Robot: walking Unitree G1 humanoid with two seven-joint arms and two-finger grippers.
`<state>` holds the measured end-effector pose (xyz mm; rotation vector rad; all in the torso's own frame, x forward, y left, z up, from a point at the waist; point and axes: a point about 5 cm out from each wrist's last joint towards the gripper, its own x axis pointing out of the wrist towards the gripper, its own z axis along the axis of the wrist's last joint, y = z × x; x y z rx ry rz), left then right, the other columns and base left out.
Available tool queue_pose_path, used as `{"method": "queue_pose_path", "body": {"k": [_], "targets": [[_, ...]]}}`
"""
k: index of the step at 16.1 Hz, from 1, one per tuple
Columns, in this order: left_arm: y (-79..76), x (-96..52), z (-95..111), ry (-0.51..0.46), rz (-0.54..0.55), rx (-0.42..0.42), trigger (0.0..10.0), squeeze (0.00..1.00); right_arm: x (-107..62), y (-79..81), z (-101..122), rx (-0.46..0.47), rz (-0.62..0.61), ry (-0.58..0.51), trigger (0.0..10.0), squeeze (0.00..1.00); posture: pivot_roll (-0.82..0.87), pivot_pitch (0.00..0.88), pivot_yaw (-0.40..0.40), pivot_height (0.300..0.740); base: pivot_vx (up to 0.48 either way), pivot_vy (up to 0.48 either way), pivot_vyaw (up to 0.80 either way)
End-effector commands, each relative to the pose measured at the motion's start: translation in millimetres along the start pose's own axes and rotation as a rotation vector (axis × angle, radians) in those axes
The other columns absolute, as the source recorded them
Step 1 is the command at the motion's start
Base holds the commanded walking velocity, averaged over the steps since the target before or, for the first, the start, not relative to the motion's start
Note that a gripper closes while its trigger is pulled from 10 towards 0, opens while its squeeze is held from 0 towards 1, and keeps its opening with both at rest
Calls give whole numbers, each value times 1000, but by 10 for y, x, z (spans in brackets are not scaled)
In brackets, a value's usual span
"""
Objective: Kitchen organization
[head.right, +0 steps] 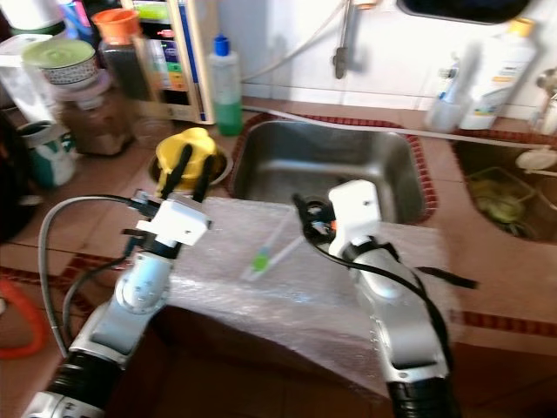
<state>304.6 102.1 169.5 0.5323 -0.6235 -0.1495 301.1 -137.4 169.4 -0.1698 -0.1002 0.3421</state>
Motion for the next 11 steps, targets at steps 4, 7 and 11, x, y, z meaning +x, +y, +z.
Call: {"method": "queue_pose_path", "body": {"k": [4, 7, 11], "targets": [[-22, 14, 52, -2, -11, -26, 10000, 0, -2, -37, 56, -14, -22, -9, 10000, 0, -90, 29, 43, 740, 0, -120, 0], [-32, 20, 58, -2, -17, -32, 10000, 0, -28, -43, 71, -18, -25, -9, 10000, 0, -103, 32, 45, 740, 0, -480, 0], [-53, 5, 65, 12, -24, -40, 10000, 0, -53, -61, 115, -23, -24, -10, 10000, 0, -107, 36, 41, 740, 0, 0, 0]]}}
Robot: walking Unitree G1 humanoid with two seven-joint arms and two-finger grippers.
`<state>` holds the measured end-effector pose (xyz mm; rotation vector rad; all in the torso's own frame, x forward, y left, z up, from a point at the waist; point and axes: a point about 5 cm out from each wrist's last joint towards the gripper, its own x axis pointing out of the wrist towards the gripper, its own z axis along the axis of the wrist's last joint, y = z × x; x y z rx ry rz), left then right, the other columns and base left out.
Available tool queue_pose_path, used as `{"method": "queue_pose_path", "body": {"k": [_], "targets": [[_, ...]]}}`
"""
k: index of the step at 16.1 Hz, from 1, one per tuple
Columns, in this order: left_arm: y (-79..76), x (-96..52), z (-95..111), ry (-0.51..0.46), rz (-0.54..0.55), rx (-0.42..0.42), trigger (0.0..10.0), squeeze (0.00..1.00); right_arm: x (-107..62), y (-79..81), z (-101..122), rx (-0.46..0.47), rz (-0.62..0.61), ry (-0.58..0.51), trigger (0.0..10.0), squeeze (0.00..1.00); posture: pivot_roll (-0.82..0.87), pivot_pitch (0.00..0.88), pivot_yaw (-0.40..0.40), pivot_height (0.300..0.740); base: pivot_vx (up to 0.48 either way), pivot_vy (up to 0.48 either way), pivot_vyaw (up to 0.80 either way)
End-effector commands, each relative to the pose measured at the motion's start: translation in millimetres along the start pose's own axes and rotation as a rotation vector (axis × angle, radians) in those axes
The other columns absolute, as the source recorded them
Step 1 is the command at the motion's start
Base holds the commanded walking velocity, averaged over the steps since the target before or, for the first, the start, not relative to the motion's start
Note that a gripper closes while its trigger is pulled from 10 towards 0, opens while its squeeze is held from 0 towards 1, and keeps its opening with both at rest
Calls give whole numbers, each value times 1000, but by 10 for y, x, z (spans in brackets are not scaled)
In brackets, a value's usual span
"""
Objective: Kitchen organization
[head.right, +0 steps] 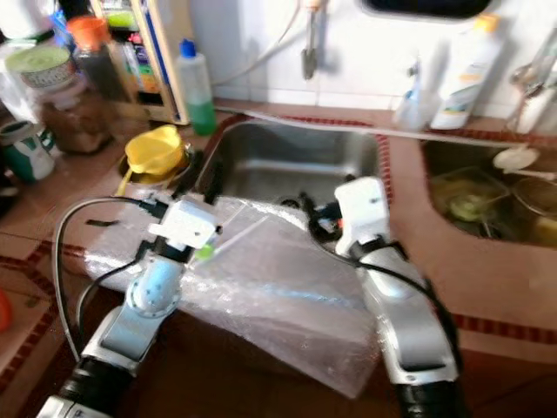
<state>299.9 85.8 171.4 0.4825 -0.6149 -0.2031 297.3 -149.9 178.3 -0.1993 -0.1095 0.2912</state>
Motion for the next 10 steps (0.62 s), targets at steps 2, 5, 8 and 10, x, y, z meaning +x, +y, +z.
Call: {"method": "queue_pose_path", "body": {"k": [2, 5, 8, 10], "targets": [[78, -21, -41, 22, 17, 19, 10000, 0, 19, 54, 54, 7, 29, -12, 10000, 0, -101, 39, 35, 740, 0, -401, 0], [94, -65, -70, 54, 26, 20, 10000, 0, 28, 67, 78, 10, 44, -13, 10000, 0, -97, 40, 31, 740, 0, -90, 0], [132, -126, -175, 158, 21, 5, 10000, 0, 27, 103, 99, 12, 74, -11, 10000, 0, -87, 49, 28, 740, 0, 0, 0], [134, -213, -273, 267, 7, -57, 10000, 0, 23, 104, 114, 8, 86, -10, 10000, 0, -87, 49, 28, 740, 0, 0, 0]]}}
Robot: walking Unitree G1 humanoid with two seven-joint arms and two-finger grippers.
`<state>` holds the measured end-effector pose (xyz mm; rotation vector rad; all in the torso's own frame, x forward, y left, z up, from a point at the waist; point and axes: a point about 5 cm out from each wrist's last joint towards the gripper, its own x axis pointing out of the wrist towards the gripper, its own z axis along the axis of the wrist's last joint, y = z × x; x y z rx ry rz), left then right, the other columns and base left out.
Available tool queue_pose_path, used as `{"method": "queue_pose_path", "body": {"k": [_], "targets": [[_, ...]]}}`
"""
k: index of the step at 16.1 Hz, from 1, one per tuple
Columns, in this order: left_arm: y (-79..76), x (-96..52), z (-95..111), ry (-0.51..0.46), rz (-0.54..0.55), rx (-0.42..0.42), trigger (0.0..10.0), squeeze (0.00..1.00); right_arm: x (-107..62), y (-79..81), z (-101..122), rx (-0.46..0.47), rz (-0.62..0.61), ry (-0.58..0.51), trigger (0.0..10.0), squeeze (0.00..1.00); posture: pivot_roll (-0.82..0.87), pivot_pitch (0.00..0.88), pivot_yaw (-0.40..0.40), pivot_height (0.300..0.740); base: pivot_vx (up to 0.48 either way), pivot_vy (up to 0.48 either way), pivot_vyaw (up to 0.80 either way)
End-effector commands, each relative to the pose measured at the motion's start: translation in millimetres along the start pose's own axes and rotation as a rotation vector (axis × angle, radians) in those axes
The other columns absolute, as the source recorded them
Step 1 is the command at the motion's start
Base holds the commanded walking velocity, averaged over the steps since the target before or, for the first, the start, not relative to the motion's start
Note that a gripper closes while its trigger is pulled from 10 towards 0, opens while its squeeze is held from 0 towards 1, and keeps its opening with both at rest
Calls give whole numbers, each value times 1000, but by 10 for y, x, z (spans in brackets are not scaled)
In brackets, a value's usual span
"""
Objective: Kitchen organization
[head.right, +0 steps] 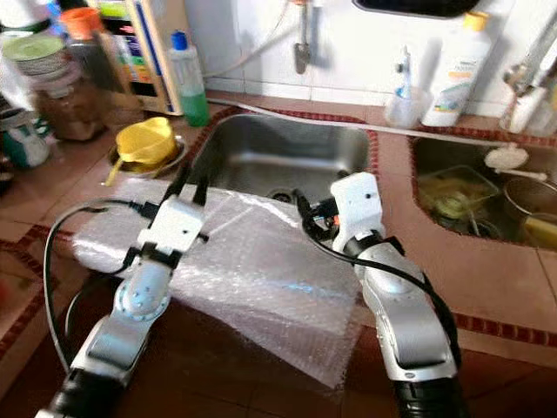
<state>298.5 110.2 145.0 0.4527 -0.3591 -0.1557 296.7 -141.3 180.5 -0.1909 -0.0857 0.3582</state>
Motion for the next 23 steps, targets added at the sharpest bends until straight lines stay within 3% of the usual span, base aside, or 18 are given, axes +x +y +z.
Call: {"method": "queue_pose_path", "body": {"k": [1, 2, 3, 7, 8, 9, 12, 14, 18, 23], "targets": [[47, -23, -24, 30, -2, -33, 10000, 0, -3, 27, 82, -9, 27, -24, 10000, 0, -84, 54, 26, 740, 0, 0, 0], [51, -46, -30, 26, -9, -48, 10000, 35, -4, 28, 84, -11, 30, -24, 10000, 0, -85, 54, 25, 740, 0, 0, 0], [88, -60, -45, 43, 21, -101, 10000, 1000, -5, 38, 88, -16, 40, -24, 10000, 0, -85, 54, 25, 740, 0, 0, 0], [90, -38, -8, 64, 4, -179, 10000, 1000, -16, 79, 99, -25, 56, -27, 10000, 0, -91, 56, 30, 740, 0, 0, 0], [53, -25, 8, 94, -26, -260, 10000, 1000, -25, 98, 125, -13, 79, -32, 10000, 0, -90, 59, 32, 740, 0, 0, 0], [41, -23, 13, 101, -40, -282, 10000, 1000, -28, 106, 133, -5, 90, -33, 10000, 0, -90, 59, 32, 740, 0, 0, 0], [11, -87, 104, 185, -136, -456, 10000, 1000, -167, 207, 234, 39, 327, -15, 10000, 0, -88, 62, 33, 740, 0, 0, 0], [21, -124, 105, 229, -161, -504, 10000, 1000, -229, 191, 256, 26, 376, -8, 10000, 0, -88, 62, 33, 740, 0, 0, 0], [34, -229, 85, 332, -223, -499, 10000, 1000, -314, 157, 298, 7, 454, 24, 10000, 0, -72, 71, 31, 740, 0, 0, 0], [-17, -336, -142, 490, -337, -422, 10000, 1000, -418, 210, 231, -11, 551, 110, 10000, 0, -76, 72, 38, 740, 0, 0, 0]]}}
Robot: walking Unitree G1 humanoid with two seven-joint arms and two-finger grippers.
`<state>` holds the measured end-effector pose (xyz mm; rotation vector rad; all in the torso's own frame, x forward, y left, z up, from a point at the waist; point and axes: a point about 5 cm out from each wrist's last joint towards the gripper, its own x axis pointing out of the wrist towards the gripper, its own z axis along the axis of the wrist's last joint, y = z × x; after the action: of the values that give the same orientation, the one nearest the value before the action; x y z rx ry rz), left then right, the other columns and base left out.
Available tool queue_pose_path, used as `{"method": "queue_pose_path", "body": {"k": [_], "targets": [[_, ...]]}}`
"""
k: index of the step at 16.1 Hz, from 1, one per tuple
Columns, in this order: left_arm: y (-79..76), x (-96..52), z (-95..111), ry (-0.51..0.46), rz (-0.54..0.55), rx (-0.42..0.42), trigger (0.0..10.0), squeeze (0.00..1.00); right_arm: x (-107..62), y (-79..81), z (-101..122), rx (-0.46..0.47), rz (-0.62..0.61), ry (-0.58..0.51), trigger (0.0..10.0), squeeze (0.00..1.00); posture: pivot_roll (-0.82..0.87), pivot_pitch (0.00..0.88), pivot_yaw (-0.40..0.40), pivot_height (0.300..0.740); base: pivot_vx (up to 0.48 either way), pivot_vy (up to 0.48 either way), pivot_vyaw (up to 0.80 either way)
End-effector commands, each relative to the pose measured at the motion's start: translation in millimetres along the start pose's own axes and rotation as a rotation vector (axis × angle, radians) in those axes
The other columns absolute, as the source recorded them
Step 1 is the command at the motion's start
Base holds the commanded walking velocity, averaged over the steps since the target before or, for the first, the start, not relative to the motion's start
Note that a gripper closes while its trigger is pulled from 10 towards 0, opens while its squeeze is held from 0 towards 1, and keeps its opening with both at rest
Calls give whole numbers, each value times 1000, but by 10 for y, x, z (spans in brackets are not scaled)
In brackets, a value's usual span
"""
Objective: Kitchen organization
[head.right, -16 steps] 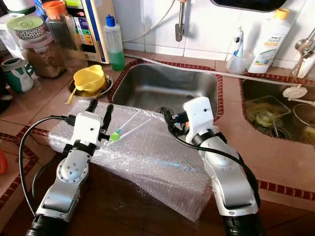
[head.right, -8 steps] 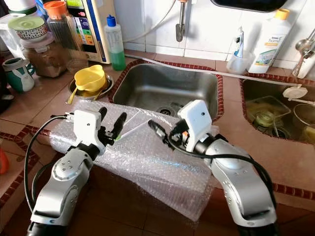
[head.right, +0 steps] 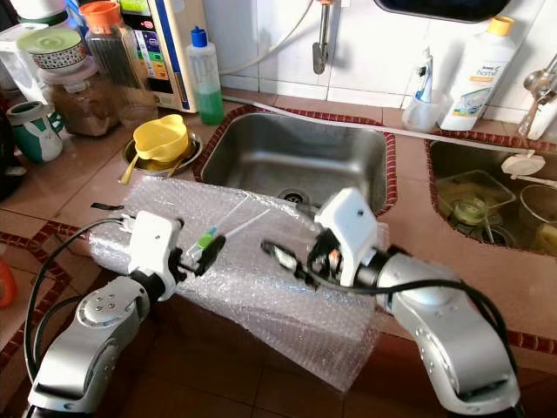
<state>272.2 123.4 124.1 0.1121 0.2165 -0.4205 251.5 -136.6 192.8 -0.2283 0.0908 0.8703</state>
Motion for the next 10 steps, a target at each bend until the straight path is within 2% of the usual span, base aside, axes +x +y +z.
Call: {"method": "queue_pose_path", "body": {"k": [1, 3, 4, 7, 8, 9, 10], "targets": [[-5, 33, -32, 41, -12, 33, 10000, 1000, -4, 55, 24, -26, 25, 15, 10000, 0, -78, 72, 39, 740, 0, 0, 0], [-3, 66, -47, 58, -25, 82, 10000, 1000, -5, 62, -25, -24, 16, 52, 10000, 0, -85, 72, 43, 740, 0, 0, 0], [-26, 103, -65, 74, -56, 103, 10000, 0, -12, 70, -93, -25, 9, 94, 10000, 0, -87, 71, 45, 740, 0, 0, 0], [-19, 139, -100, 91, -62, 127, 9961, 0, -15, 110, -142, -25, 8, 118, 10000, 0, -94, 71, 48, 740, 0, 0, 0], [-14, 153, -98, 86, -58, 132, 7059, 0, -16, 117, -151, -23, 4, 126, 10000, 0, -97, 71, 50, 740, 0, 0, 0], [-8, 168, -110, 88, -55, 132, 0, 0, -18, 123, -159, -28, 2, 132, 10000, 0, -103, 70, 53, 740, 0, 0, 0], [-6, 175, -120, 90, -56, 132, 0, 0, -20, 123, -164, -32, -1, 135, 10000, 0, -104, 70, 51, 740, 0, 0, 0]]}}
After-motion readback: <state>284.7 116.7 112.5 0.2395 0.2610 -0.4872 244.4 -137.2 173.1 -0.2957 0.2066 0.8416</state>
